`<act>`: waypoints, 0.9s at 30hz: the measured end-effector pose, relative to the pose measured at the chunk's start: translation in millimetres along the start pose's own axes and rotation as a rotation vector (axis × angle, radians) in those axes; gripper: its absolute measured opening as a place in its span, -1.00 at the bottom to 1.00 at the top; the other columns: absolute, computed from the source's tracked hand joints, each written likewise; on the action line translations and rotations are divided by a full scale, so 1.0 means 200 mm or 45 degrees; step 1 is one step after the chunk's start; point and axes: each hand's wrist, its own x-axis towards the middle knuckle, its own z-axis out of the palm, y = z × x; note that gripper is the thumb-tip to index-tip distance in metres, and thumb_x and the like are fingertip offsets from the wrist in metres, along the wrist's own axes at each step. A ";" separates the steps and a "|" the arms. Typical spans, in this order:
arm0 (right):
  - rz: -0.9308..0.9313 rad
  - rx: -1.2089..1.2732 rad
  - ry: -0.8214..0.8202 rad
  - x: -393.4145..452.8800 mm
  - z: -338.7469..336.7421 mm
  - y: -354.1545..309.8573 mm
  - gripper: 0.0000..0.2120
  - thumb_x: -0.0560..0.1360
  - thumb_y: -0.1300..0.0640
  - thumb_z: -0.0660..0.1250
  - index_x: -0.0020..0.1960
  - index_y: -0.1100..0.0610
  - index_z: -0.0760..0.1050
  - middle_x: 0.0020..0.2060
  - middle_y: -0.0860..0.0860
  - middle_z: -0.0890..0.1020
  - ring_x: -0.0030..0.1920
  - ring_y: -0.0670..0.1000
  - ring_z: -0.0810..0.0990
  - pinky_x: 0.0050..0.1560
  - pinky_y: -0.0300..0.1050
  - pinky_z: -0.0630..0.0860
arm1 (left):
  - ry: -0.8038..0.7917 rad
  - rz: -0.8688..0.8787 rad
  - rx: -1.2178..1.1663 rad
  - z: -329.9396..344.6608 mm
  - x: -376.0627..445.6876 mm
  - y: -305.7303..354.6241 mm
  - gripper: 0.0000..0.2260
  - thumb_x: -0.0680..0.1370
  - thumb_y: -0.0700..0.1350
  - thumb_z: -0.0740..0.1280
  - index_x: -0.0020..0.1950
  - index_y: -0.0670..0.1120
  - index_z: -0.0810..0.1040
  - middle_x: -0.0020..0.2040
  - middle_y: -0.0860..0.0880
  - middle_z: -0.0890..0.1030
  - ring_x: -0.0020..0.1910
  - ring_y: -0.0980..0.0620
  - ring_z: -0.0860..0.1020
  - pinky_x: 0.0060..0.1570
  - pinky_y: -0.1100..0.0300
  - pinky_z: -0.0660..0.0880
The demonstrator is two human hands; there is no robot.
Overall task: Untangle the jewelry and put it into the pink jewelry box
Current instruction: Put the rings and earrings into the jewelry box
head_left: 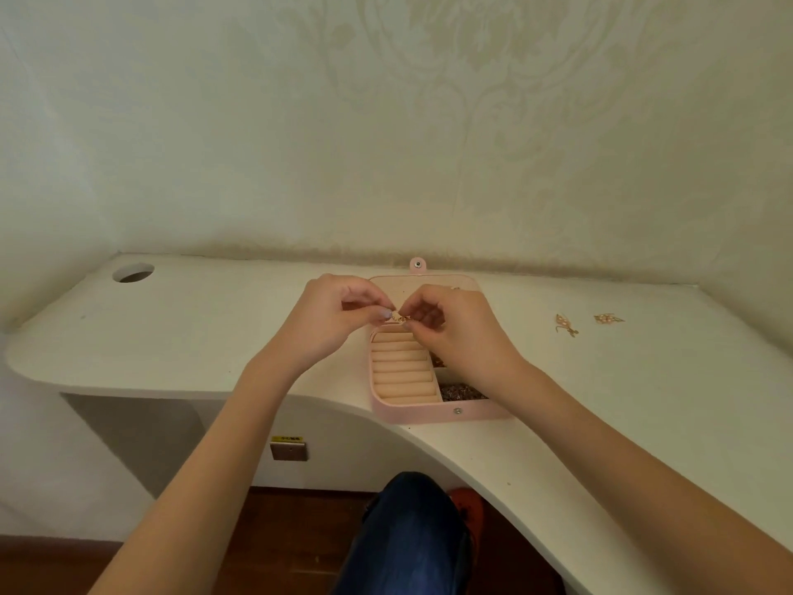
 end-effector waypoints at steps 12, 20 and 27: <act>0.090 -0.305 -0.110 -0.03 0.00 -0.05 -0.84 0.52 0.17 0.30 0.04 0.08 0.62 -0.15 -0.07 0.59 -0.14 -0.15 0.45 -0.20 -0.54 0.29 | -0.130 0.140 0.113 0.01 0.04 -0.12 -0.87 0.46 -0.25 0.39 -0.16 -0.04 0.69 -0.22 0.11 0.66 -0.18 0.21 0.59 -0.09 0.36 0.48; 0.092 -0.354 -0.140 -0.02 0.03 -0.04 -0.84 0.51 0.16 0.31 0.04 0.07 0.63 -0.10 -0.02 0.64 -0.07 -0.09 0.52 -0.02 -0.23 0.43 | -0.152 0.221 0.139 0.00 0.05 -0.16 -0.80 0.43 -0.34 0.37 -0.17 -0.05 0.68 -0.14 0.04 0.60 -0.12 0.17 0.54 -0.17 0.41 0.43; 0.092 -0.412 -0.167 -0.01 0.02 -0.04 -0.83 0.52 0.15 0.29 0.04 0.05 0.62 -0.11 -0.03 0.61 -0.04 -0.08 0.52 -0.11 -0.30 0.35 | -0.243 0.092 0.180 0.00 0.11 -0.10 -0.81 0.36 -0.26 0.48 -0.26 0.04 0.66 -0.30 0.09 0.64 -0.33 0.22 0.50 -0.25 0.38 0.44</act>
